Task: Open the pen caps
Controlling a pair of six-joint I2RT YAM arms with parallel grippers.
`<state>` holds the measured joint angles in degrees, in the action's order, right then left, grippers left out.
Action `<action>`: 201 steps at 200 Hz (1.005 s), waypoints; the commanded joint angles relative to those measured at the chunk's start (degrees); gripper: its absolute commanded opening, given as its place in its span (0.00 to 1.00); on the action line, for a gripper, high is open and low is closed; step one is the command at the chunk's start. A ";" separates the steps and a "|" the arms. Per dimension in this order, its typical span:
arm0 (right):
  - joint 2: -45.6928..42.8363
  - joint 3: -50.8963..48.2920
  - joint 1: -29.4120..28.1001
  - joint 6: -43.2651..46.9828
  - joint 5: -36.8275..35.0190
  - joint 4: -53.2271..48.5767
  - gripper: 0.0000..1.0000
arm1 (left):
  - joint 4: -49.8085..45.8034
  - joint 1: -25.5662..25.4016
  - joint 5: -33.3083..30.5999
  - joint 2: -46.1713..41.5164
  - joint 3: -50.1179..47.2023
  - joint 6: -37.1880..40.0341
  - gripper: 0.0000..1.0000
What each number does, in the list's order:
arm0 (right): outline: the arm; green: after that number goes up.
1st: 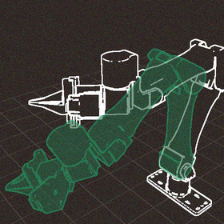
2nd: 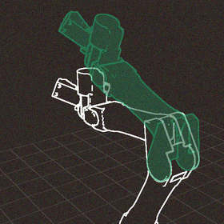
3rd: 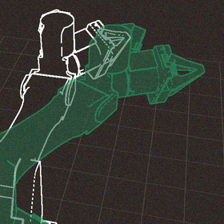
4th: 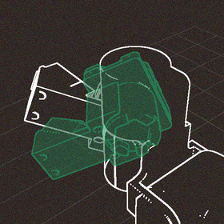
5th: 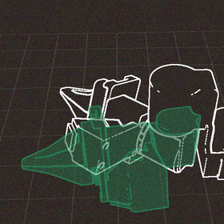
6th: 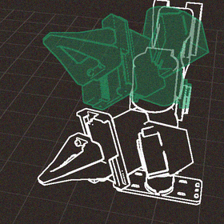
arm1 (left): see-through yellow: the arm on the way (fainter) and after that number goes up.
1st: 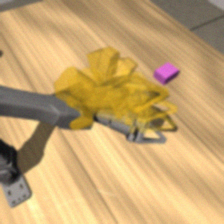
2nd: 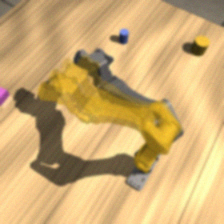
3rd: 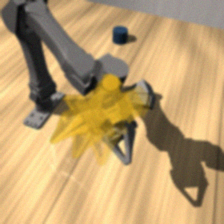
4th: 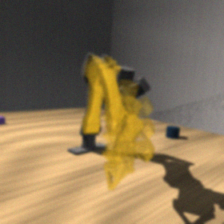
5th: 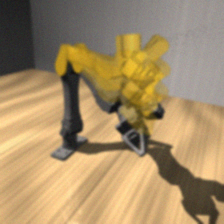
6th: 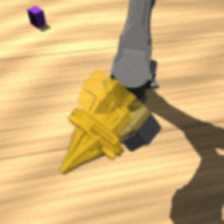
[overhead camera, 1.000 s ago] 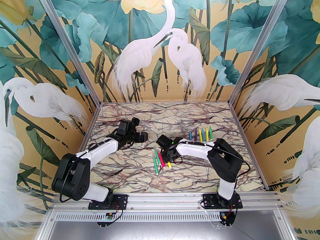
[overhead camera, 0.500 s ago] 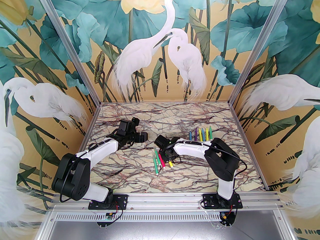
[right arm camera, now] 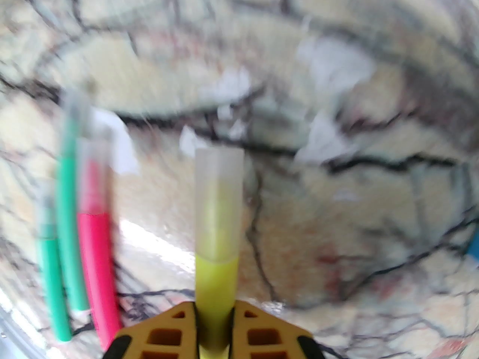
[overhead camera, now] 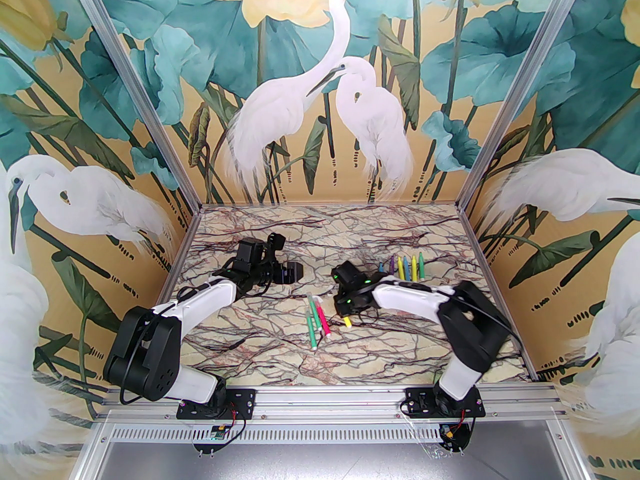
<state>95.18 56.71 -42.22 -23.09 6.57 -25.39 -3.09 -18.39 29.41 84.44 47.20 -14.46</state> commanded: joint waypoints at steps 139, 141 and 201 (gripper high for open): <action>-11.85 -3.23 3.27 8.75 5.27 11.51 0.00 | 13.12 -9.33 13.48 8.66 5.44 -10.53 0.72; -11.85 -3.19 3.28 8.78 5.29 11.48 0.00 | 13.22 -9.48 13.61 8.73 5.51 -10.62 0.72; -12.03 -2.74 3.28 9.47 6.01 11.70 0.00 | 14.84 -10.34 15.13 10.18 6.61 -12.16 0.60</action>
<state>84.51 53.93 -38.98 -14.70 11.40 -14.72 9.58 -28.49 42.35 92.99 51.96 -25.56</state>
